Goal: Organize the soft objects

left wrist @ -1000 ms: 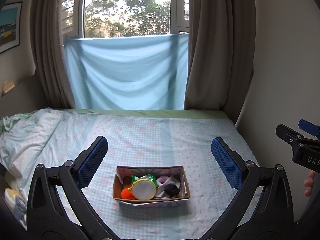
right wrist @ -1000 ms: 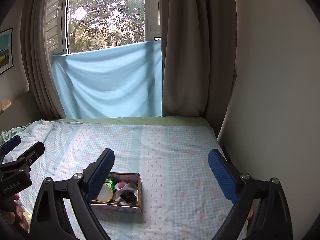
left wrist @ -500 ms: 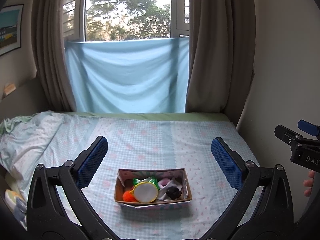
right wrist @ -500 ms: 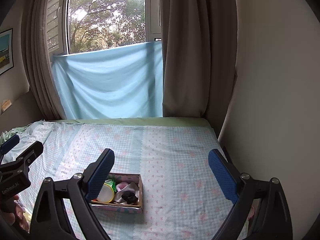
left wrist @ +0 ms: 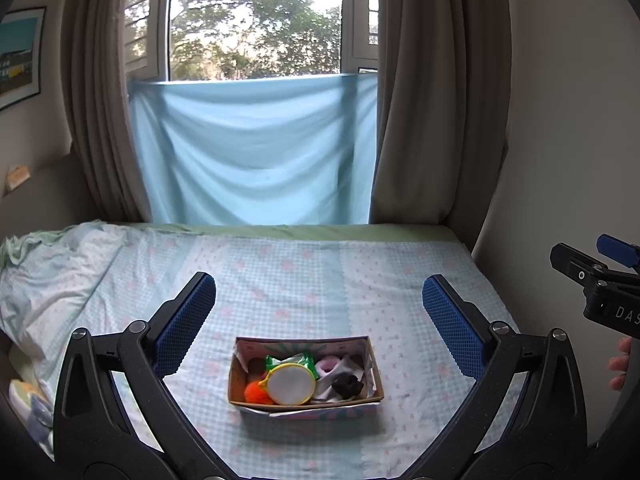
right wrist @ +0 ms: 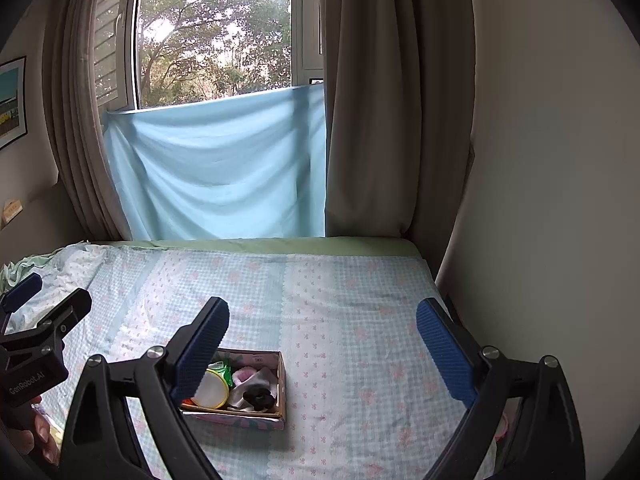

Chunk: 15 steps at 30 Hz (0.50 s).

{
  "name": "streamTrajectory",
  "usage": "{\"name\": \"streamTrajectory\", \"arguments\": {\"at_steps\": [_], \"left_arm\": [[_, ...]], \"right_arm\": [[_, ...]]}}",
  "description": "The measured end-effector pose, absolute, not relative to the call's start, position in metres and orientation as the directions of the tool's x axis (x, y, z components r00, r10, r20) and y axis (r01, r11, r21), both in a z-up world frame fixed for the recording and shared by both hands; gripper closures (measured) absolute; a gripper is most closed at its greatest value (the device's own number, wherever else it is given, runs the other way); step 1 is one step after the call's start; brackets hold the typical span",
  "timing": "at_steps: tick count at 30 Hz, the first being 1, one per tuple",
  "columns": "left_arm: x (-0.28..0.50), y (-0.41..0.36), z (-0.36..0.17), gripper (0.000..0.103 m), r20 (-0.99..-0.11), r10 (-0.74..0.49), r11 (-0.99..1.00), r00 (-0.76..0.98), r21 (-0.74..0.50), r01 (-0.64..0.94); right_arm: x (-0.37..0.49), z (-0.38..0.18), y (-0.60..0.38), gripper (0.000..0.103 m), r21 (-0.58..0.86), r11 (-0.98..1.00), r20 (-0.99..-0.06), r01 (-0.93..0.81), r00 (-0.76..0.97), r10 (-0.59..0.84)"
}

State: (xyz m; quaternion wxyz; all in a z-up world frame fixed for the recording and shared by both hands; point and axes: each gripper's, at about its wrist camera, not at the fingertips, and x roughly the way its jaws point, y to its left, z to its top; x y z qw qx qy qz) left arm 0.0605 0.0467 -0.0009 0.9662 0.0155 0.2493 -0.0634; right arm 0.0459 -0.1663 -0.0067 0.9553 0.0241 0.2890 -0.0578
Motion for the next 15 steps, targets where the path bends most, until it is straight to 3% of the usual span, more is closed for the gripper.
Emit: {"name": "streamTrajectory", "arguments": {"at_steps": [15], "left_arm": [[0.0607, 0.0471, -0.0003, 0.000, -0.452, -0.127, 0.990, 0.883, -0.006, 0.139]], "right_arm": [[0.0501, -0.0075, -0.1665, 0.009, 0.014, 0.992, -0.554, 0.124, 0.827, -0.095]]}}
